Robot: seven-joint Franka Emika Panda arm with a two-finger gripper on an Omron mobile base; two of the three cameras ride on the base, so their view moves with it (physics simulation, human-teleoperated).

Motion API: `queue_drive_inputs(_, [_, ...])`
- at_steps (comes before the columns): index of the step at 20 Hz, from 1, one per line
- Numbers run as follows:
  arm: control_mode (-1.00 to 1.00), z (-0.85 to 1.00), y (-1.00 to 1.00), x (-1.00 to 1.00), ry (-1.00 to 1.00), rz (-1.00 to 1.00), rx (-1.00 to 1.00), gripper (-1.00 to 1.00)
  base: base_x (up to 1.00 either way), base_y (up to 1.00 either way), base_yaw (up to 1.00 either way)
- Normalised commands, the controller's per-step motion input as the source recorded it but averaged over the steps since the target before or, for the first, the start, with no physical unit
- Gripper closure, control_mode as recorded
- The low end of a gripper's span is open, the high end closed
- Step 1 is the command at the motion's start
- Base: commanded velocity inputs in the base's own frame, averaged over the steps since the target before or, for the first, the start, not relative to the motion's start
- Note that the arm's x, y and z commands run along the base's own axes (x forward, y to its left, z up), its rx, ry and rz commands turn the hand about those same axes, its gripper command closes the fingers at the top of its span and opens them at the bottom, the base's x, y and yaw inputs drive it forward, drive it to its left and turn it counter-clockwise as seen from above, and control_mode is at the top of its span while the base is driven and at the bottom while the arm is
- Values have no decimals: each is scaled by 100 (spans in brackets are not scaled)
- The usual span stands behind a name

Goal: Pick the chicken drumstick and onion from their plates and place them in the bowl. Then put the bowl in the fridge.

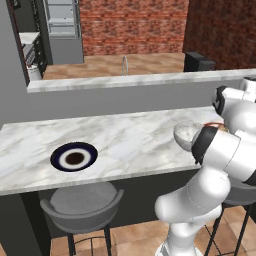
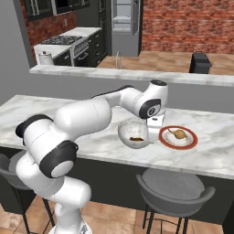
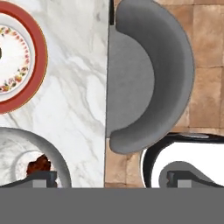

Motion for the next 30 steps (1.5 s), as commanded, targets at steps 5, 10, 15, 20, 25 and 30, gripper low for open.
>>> queue_drive_inputs(5, [-100,4,-35,-2,0,16,0,-100,0,0,0])
queue_drive_inputs(10, [-100,3,-33,8,0,5,0,-100,0,0,0])
queue_drive_inputs(15, [-100,0,-24,26,0,0,0,-100,0,0,0])
queue_drive_inputs(20, [-100,-1,-11,31,0,-1,0,-100,0,0,0])
queue_drive_inputs(25, [-100,-4,0,30,0,-7,0,-100,0,0,0])
queue_drive_inputs(30, [-100,-4,-2,28,0,-5,2,-100,0,0,0])
